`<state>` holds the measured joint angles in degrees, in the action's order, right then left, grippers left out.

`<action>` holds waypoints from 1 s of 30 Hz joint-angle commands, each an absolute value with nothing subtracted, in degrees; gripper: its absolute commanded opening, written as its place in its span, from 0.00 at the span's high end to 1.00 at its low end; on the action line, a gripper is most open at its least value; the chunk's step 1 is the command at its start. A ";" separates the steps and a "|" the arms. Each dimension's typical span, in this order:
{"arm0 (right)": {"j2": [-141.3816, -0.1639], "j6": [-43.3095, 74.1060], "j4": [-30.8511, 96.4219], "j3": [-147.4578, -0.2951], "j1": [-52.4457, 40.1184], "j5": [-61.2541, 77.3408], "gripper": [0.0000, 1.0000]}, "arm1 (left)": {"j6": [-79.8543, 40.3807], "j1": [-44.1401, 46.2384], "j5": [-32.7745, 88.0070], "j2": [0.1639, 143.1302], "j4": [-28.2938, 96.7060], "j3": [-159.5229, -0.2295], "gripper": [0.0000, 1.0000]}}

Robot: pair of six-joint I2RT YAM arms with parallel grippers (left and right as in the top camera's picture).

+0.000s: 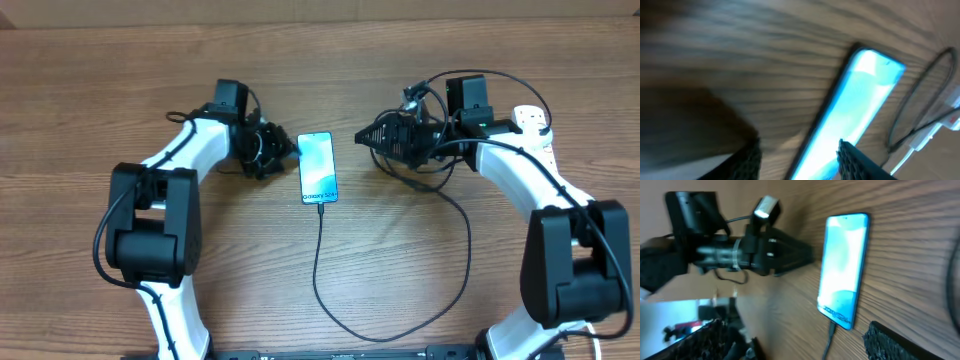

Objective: Plug charger to phone and switch on socket
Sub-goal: 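Move the right gripper over to the white power strip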

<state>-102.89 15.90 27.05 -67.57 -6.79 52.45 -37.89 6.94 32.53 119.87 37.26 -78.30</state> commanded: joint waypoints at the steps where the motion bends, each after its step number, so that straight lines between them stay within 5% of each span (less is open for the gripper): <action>1: -95.31 13.32 28.99 -68.34 -4.54 44.29 0.08 | -33.28 5.76 20.67 123.55 41.47 -78.19 0.48; 7: -85.76 13.17 36.97 -68.34 2.76 33.17 0.02 | -29.04 6.24 20.34 117.89 45.01 -82.61 0.46; 16: -81.01 13.21 46.24 -68.34 18.50 29.36 0.07 | -26.70 8.58 15.14 103.15 46.92 -82.70 0.40; 17: -81.01 13.21 46.89 -68.34 19.92 29.36 0.12 | -26.22 8.86 14.83 101.73 47.62 -82.67 0.38; 18: -81.01 13.21 47.42 -68.34 21.45 29.39 0.19 | -25.47 9.10 14.79 100.55 48.16 -82.67 0.25; 19: -81.01 13.23 47.86 -68.34 22.63 29.39 0.39 | -24.97 9.37 14.76 99.31 48.97 -82.67 0.06; 21: -81.01 13.21 48.73 -68.34 24.77 29.36 0.90 | -24.12 9.80 14.61 97.21 50.52 -82.67 0.04; 22: -81.01 13.21 49.10 -68.34 25.56 29.36 0.96 | -23.99 10.00 14.33 96.33 51.27 -82.67 0.00; 30: -81.01 12.95 50.81 -68.34 27.99 29.36 0.96 | -23.70 11.68 11.25 90.67 56.99 -82.67 0.00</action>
<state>-81.80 13.45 50.74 -67.61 27.73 29.58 -25.04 10.83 13.78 93.58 56.05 -82.04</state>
